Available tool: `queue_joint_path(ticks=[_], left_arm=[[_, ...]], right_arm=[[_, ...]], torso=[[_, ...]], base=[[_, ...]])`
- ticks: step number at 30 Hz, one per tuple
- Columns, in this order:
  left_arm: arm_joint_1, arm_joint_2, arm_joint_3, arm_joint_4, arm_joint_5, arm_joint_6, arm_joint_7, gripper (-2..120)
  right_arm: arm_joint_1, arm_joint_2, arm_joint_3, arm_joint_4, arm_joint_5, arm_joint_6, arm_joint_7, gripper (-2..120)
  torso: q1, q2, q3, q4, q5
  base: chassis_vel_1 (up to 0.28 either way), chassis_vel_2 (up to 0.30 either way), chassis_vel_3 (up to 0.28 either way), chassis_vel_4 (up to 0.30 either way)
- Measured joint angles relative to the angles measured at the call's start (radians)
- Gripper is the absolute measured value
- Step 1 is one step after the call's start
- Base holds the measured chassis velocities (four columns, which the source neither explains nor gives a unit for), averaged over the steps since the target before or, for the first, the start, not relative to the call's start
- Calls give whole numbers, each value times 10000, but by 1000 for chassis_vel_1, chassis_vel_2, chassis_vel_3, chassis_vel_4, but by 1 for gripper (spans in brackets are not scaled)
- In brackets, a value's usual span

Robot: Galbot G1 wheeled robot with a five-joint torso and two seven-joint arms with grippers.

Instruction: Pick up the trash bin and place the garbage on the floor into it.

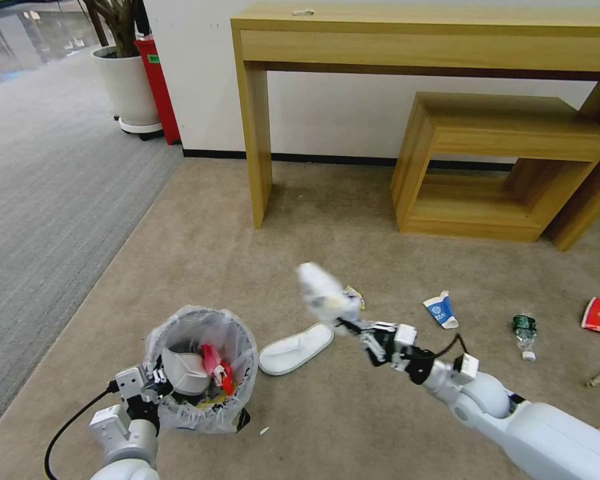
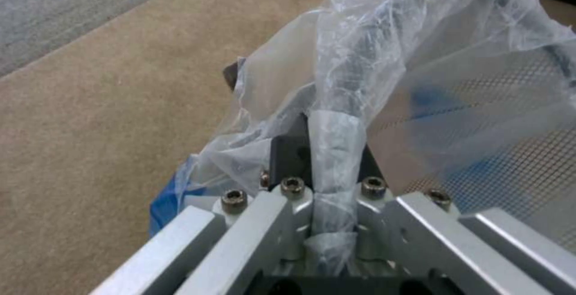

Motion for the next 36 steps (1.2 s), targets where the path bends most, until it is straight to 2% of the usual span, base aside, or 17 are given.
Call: queue_joint_path(ticks=[2,3,6,7,9,11,15,24,32,34,36], left_arm=[[62,-26,86,-132,6,63,-1,1],[62,-26,86,-132,6,63,-1,1],[152,-57,133,-398,-43,221,-52,1],[152,-57,133,-398,-43,221,-52,1],[192,-66,112,-723,-339,372,-94,1],[189,-9,-149,-1108,-676,468,-258,1],[214,155,-482,-1507,-1116,611,-462,1],[396,238,-507,-1972,-1254,697,-530,1],[613,141,-391,-2297,-1116,706,-507,1],[795,62,-488,-2556,-1095,707,-503,1],[876,20,-531,-2679,-1081,703,-503,1]], right_arm=[[1181,-15,-1277,321,164,-162,327,0],[1181,-15,-1277,321,164,-162,327,0],[2245,158,-2566,286,286,-284,534,0],[2245,158,-2566,286,286,-284,534,0],[2756,359,-3119,166,299,-294,626,0],[2923,473,-3288,170,329,-325,740,0],[2961,544,-3319,175,289,-350,780,0],[3443,644,-3681,183,335,-459,931,0],[4845,1255,-4990,167,642,-577,1212,0],[5585,1768,-5812,-127,798,-587,1230,0],[5794,1975,-6074,-265,834,-587,1238,0]], torso=[[0,0,1,0,4],[0,0,1,0,4],[1,-1,2,-4,5],[1,-1,2,-4,5],[1,-2,3,-6,-10],[1,-1,0,-6,9],[1,-2,0,-1,5],[0,-1,-1,-3,6],[-1,-1,-2,-2,9],[-1,0,-1,1,10],[-2,1,-1,1,9]], base=[[0,0,0,0],[0,0,0,0],[0,0,0,0],[0,0,0,0],[0,0,0,0],[0,0,0,0],[0,0,0,0],[0,0,0,0],[0,0,0,0],[0,0,0,0],[0,0,0,0]])
